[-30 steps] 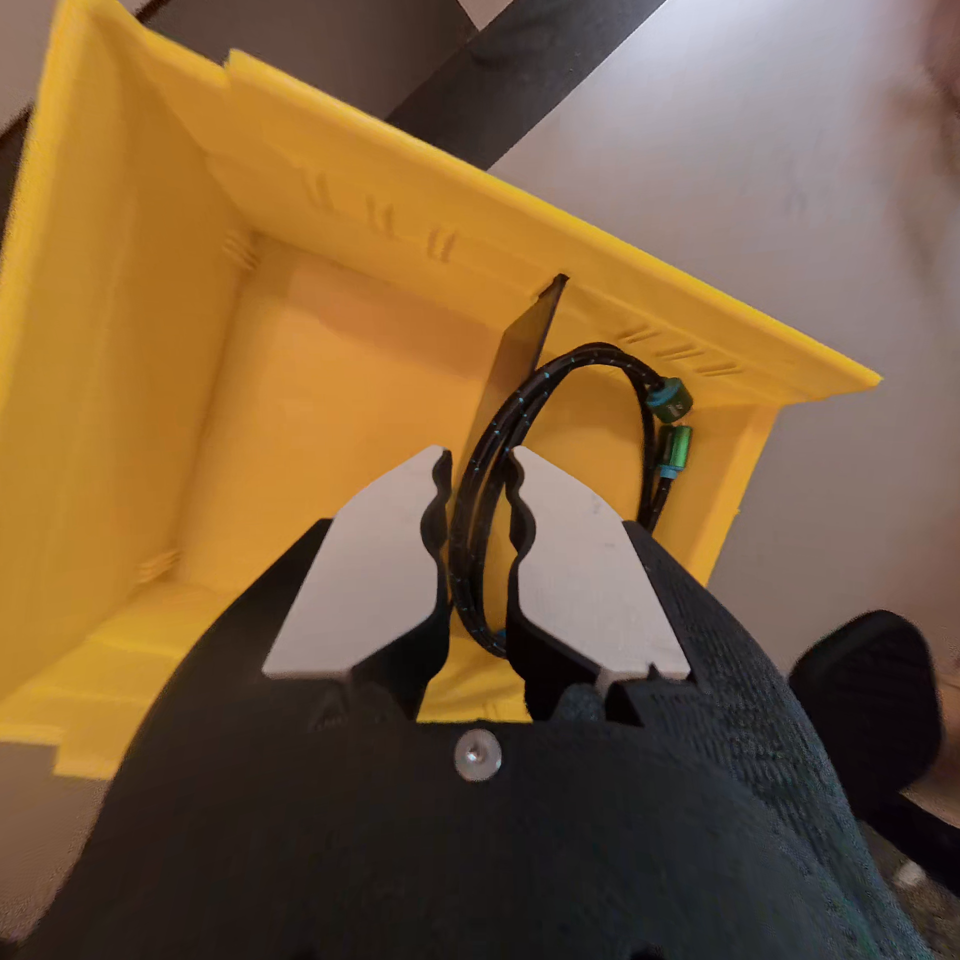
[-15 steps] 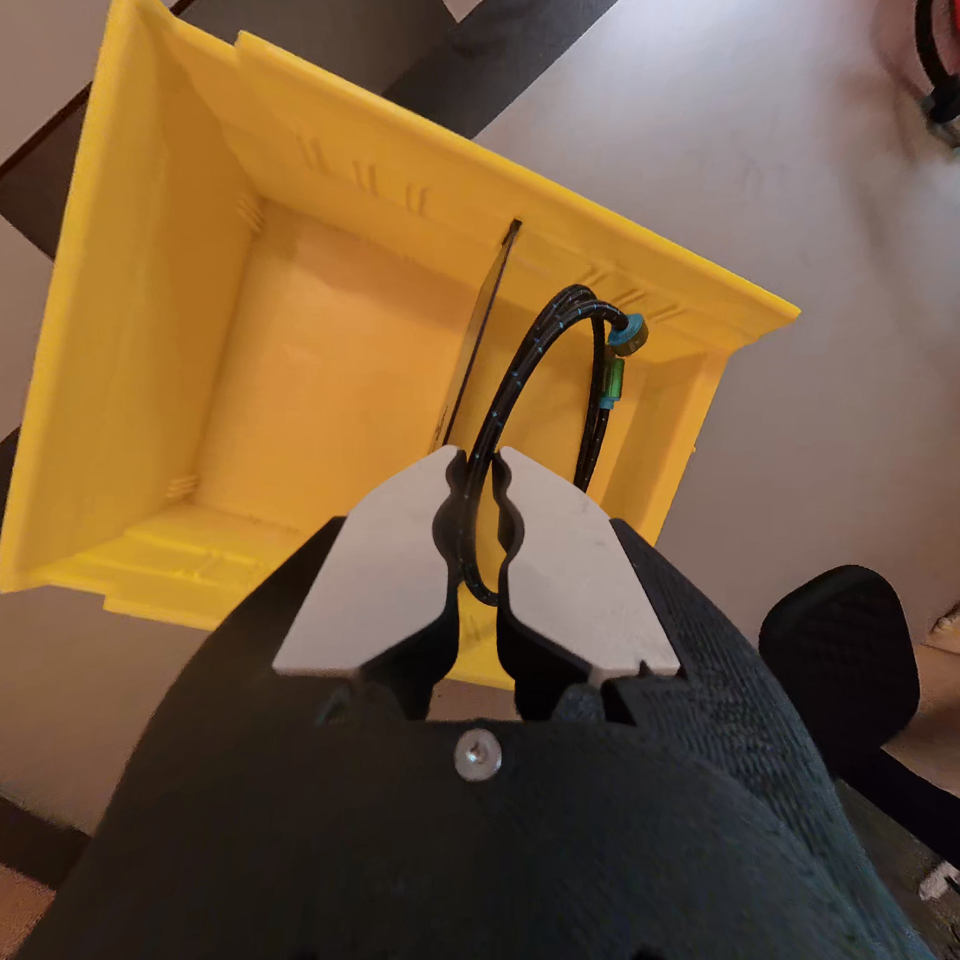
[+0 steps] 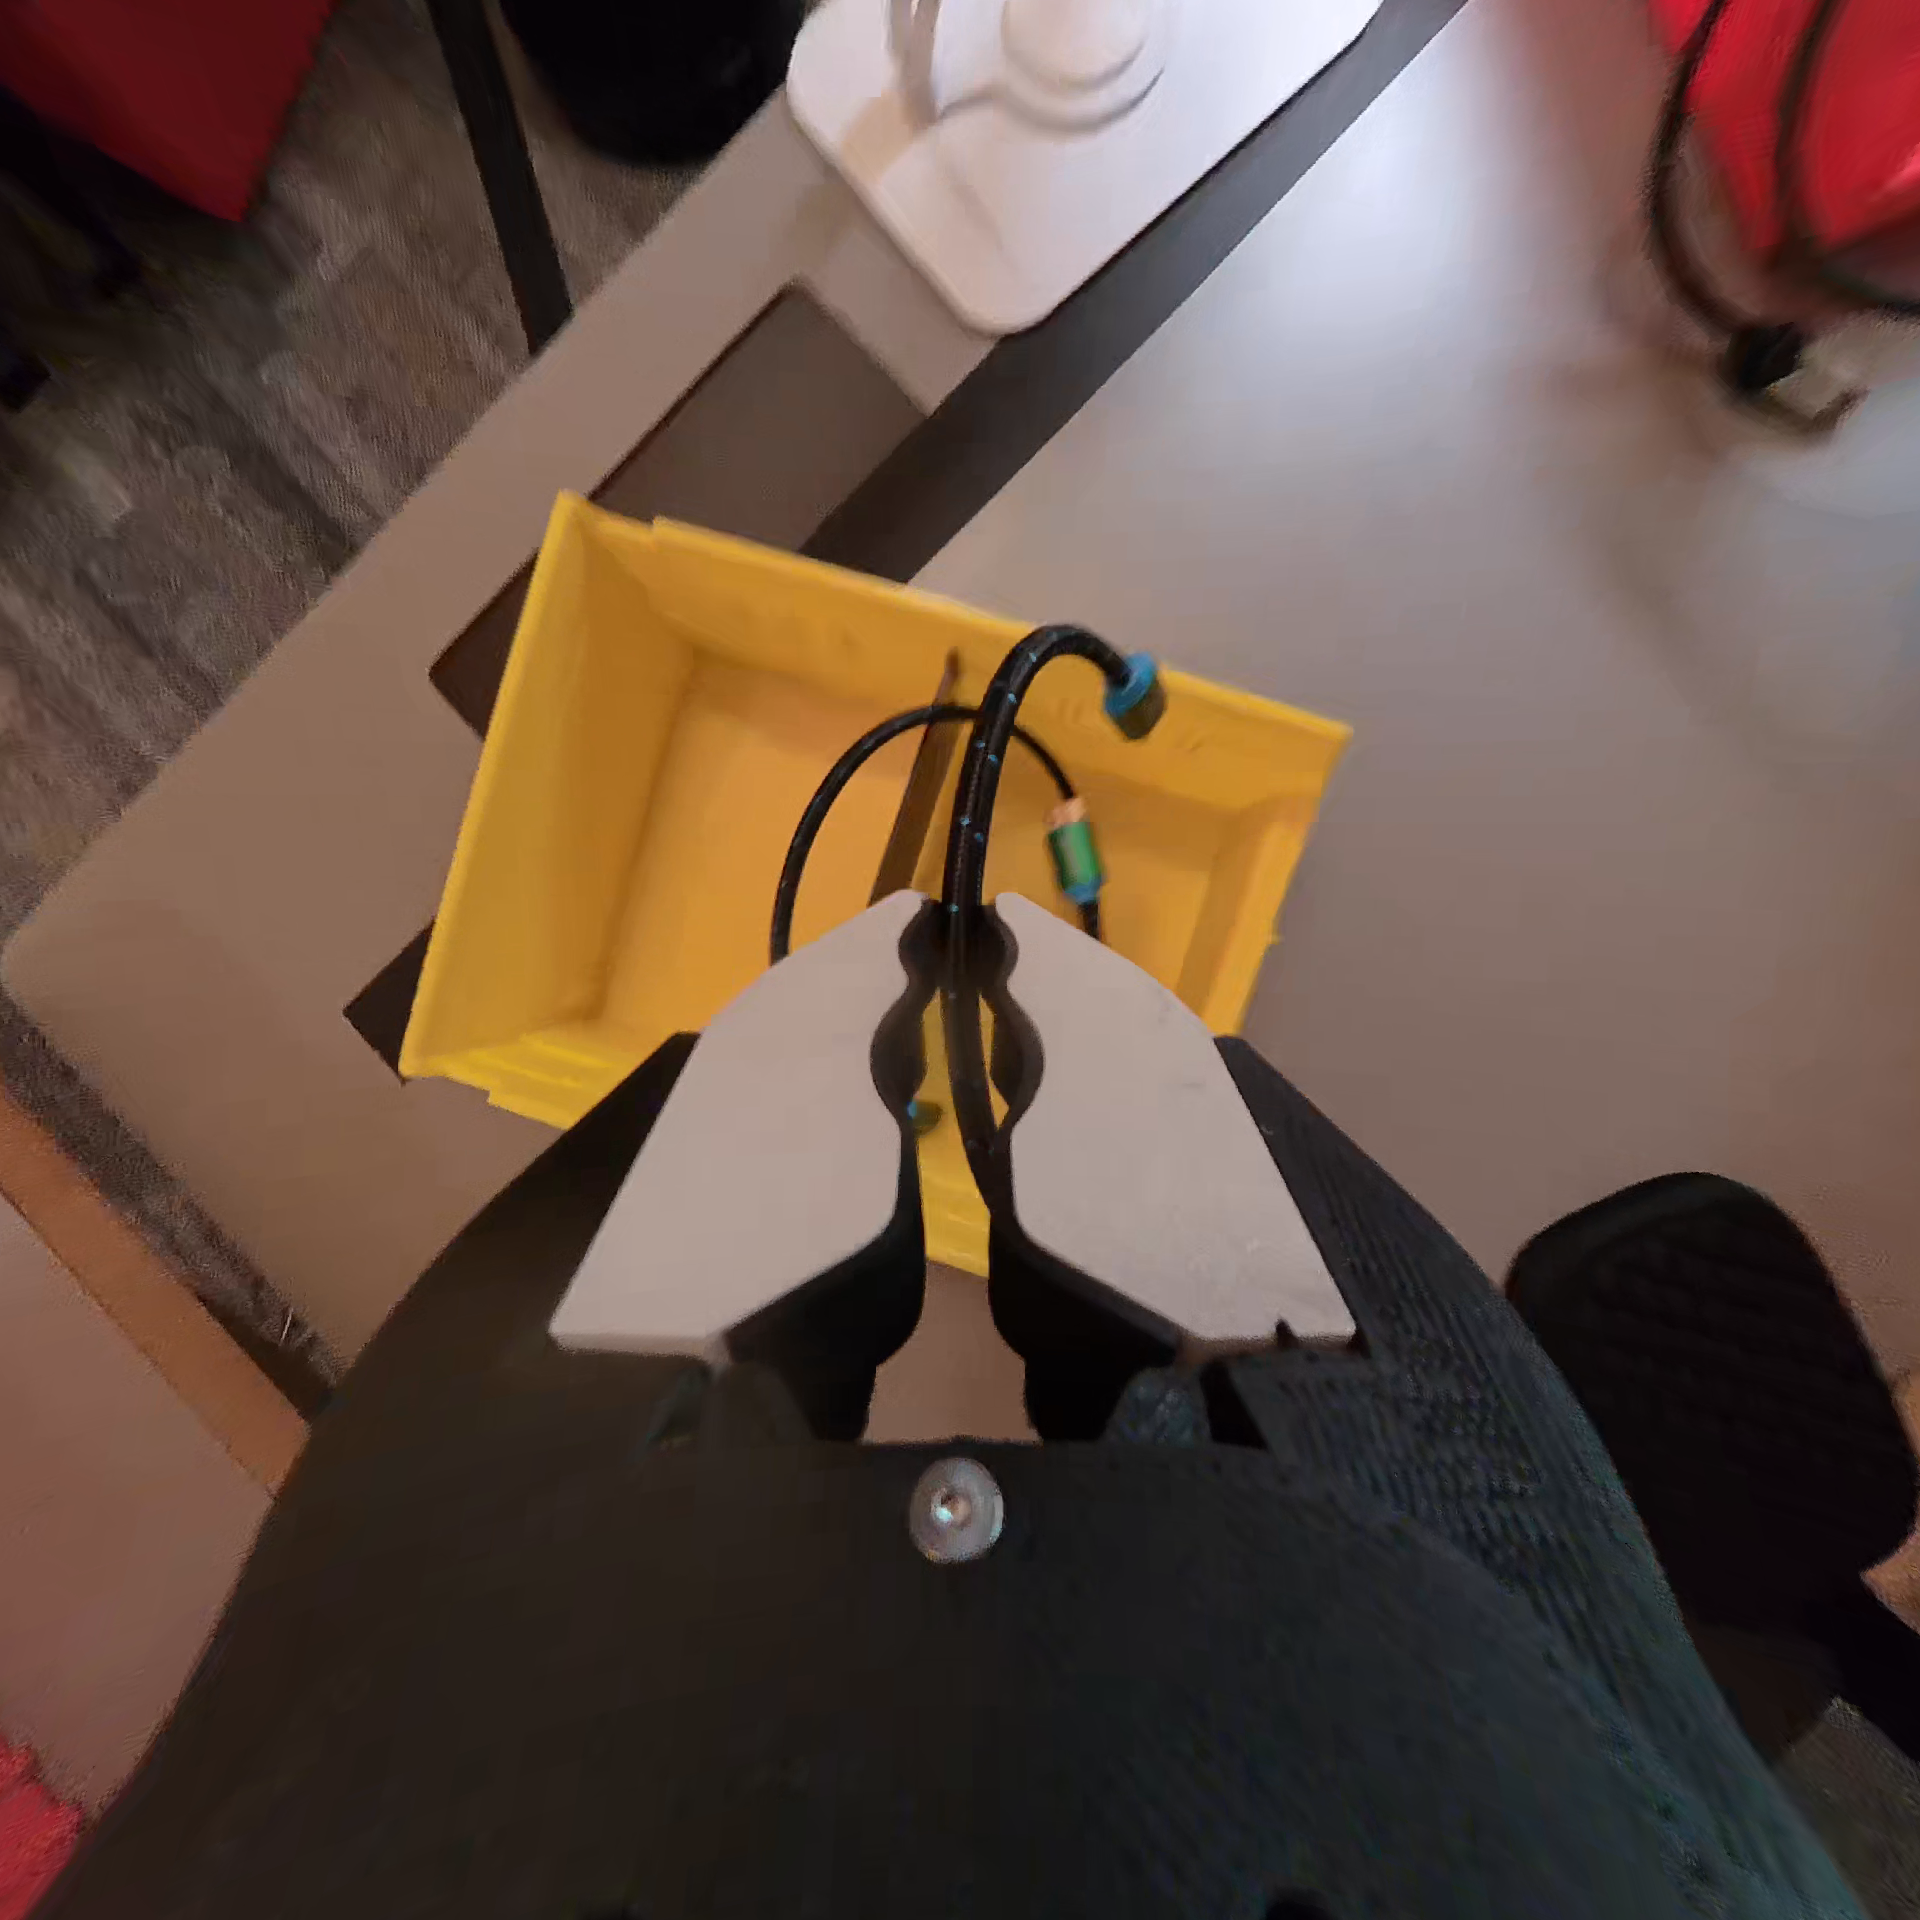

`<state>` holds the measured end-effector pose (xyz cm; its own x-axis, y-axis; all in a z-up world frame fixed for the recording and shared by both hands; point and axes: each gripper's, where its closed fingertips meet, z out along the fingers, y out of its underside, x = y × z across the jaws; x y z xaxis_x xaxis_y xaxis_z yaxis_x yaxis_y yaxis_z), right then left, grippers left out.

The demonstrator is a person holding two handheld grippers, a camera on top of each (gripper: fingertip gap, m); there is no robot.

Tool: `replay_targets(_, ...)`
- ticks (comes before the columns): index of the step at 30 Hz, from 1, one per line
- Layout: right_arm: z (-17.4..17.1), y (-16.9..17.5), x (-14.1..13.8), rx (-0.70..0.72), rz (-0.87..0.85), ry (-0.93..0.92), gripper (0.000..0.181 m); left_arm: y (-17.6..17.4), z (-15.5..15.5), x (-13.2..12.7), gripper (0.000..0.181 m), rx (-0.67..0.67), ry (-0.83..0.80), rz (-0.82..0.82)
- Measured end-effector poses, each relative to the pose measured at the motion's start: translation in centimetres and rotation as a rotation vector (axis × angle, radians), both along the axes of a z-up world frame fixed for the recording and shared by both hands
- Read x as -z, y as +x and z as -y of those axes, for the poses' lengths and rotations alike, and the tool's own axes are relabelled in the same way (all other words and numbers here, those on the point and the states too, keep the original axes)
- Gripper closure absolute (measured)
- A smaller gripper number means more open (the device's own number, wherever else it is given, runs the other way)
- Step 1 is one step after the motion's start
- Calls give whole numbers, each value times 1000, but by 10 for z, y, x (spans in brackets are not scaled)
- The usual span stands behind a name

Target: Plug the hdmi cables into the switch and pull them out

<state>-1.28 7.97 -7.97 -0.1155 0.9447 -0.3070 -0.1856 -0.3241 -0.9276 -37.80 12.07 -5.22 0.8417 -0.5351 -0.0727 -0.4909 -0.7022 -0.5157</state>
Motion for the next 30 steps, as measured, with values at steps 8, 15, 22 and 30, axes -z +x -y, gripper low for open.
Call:
replay_targets(8,-6,13,-14,7,-68,-21,159,114,48,-84,174,201,171,380)
replay_targets(15,-8,22,-21,21,-103,-32,158,213,94,-25,174,238,189,923)
replay_targets(22,-10,24,-18,23,-100,-43,159,203,89,103,174,-2,129,937)
replay_targets(30,-12,20,-11,14,-86,-50,158,152,89,125,161,-47,298,452)
